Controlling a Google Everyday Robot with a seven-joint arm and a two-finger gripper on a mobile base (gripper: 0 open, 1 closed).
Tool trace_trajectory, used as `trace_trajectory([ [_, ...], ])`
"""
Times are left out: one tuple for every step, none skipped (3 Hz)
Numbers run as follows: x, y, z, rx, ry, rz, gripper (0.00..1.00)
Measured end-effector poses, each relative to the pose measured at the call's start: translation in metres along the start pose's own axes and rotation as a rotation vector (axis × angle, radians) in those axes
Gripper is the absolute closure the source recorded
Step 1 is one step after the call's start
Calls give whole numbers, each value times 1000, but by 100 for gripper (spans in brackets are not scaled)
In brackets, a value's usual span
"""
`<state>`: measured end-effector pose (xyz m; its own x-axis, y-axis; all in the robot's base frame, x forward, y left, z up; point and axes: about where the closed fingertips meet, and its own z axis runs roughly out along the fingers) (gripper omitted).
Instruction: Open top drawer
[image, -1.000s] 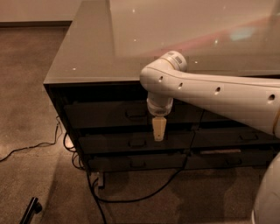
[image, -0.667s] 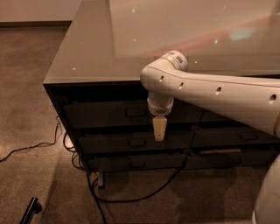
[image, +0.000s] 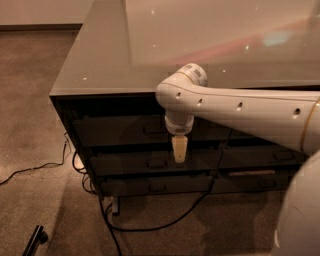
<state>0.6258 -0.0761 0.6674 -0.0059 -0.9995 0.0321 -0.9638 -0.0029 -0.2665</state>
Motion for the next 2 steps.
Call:
trace_trajectory([
  [-4,-10,10,11,16,-5,0],
  [-4,-25,19,27,39,0,0],
])
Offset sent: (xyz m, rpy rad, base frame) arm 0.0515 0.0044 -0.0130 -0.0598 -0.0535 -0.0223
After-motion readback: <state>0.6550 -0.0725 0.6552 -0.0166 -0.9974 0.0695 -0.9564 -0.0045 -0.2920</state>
